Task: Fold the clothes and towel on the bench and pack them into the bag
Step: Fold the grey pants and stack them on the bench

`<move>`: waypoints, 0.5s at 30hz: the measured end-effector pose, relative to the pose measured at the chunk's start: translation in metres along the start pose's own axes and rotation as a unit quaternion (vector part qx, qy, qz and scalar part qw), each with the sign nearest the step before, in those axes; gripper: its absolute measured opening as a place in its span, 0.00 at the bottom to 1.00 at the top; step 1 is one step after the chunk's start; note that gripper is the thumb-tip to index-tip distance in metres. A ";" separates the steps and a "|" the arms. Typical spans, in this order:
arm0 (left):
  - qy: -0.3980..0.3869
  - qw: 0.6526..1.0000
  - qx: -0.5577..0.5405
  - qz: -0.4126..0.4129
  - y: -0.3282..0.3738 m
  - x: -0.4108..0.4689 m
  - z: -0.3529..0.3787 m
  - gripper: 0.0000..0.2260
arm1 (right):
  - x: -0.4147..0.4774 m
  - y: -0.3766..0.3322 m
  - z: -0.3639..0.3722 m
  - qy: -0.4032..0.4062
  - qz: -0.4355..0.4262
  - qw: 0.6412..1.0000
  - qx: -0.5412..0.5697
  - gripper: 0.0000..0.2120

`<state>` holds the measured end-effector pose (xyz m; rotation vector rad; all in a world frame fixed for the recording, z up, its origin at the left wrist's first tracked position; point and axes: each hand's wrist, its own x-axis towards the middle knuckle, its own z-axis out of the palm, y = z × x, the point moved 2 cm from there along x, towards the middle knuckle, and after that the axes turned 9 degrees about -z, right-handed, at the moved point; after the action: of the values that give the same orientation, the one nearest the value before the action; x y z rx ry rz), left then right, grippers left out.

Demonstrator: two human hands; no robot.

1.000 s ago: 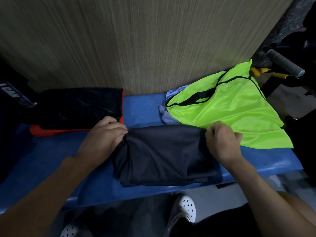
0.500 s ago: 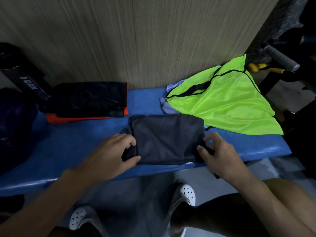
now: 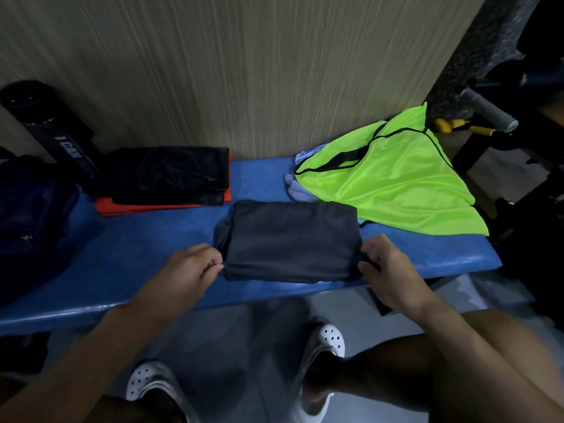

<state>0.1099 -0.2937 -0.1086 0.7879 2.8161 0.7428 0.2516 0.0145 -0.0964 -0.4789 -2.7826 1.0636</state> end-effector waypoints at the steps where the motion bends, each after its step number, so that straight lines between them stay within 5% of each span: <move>1: -0.008 1.000 0.003 0.006 -0.002 0.001 0.000 0.17 | 0.000 0.000 0.003 -0.010 -0.005 1.000 -0.010 0.09; 5: 0.005 0.998 0.041 0.049 0.007 -0.003 -0.004 0.03 | -0.001 -0.001 0.010 -0.033 -0.014 0.999 -0.007 0.16; 10: 0.053 0.987 0.112 0.099 0.027 0.002 0.002 0.24 | -0.006 -0.005 0.015 -0.073 -0.030 0.996 0.029 0.30; 15: -0.018 0.980 0.167 0.103 0.012 0.000 0.030 0.23 | -0.004 0.000 0.018 -0.051 -0.026 0.998 -0.008 0.18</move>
<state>0.1224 -0.2718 -0.1285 1.1434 2.8941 0.2718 0.2514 0.0016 -0.1099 -0.3618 -2.8759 1.0842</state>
